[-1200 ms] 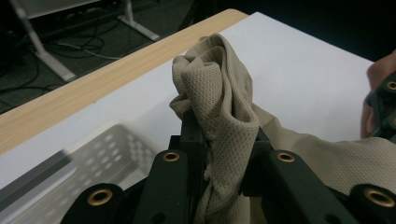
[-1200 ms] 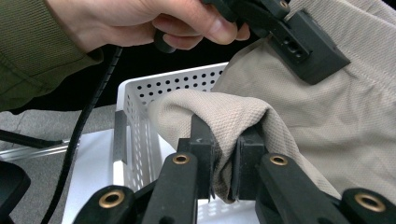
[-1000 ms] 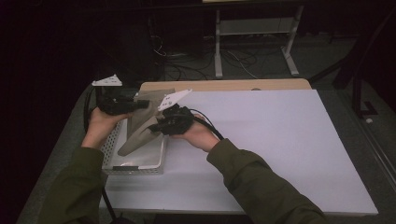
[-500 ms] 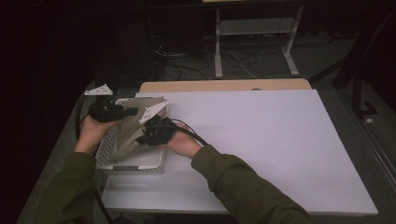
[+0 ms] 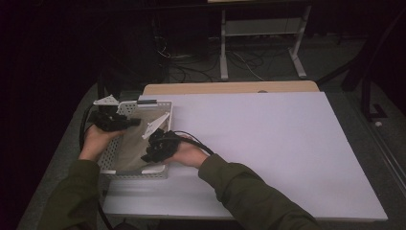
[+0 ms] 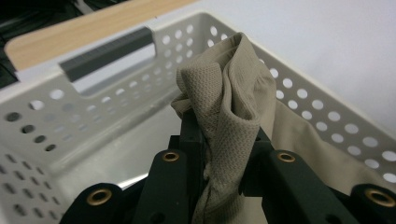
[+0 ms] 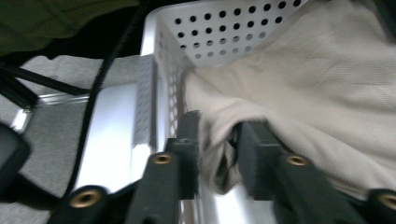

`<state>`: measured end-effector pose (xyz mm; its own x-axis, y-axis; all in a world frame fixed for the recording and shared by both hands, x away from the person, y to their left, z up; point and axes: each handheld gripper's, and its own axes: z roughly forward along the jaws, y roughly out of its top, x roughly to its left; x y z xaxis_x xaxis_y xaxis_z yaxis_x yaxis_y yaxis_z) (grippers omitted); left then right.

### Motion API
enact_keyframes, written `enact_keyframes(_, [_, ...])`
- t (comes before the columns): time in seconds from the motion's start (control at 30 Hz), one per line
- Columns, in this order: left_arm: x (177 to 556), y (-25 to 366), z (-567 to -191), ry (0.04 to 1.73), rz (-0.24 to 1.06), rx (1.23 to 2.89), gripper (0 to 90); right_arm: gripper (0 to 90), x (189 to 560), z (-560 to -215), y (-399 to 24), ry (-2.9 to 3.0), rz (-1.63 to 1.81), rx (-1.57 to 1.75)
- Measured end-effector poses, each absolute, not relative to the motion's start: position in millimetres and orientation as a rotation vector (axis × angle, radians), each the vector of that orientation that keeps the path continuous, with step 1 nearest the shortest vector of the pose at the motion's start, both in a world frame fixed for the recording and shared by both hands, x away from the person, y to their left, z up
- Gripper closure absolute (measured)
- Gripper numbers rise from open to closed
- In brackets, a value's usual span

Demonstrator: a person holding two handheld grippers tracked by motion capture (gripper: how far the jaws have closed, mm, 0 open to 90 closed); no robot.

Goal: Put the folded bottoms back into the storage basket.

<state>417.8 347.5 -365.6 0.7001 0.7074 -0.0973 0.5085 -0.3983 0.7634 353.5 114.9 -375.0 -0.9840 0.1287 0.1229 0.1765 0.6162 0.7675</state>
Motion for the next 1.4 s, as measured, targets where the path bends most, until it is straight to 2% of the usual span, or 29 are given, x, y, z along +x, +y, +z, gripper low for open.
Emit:
enact_keyframes(0.2, [422,342,-369,0.934,0.328,2.089,75.4,55.9,359,-368,89,-2.774,-1.366,-0.336])
enact_keyframes(0.4, [432,335,-373,1.024,0.386,2.102,73.6,50.2,368,-358,65,-2.763,-1.438,-0.418])
enact_keyframes(0.47, [436,334,-375,1.071,0.451,2.111,70.7,49.4,370,-357,58,-2.756,-1.455,-0.438])
enact_keyframes(0.53, [439,334,-375,1.125,0.553,2.112,63.9,48.7,371,-356,52,-2.756,-1.463,-0.454])
enact_keyframes(0.63, [440,341,-371,1.212,0.607,2.025,60.5,48.0,371,-356,44,-2.755,-1.478,-0.462])
enact_keyframes(0.93, [432,342,-362,1.201,0.471,1.951,45.9,41.8,377,-356,15,-2.760,-1.507,-0.546])
enact_keyframes(1.4, [404,308,-351,1.072,0.359,1.951,27.9,34.0,384,-362,-31,-2.802,-1.536,-0.632])
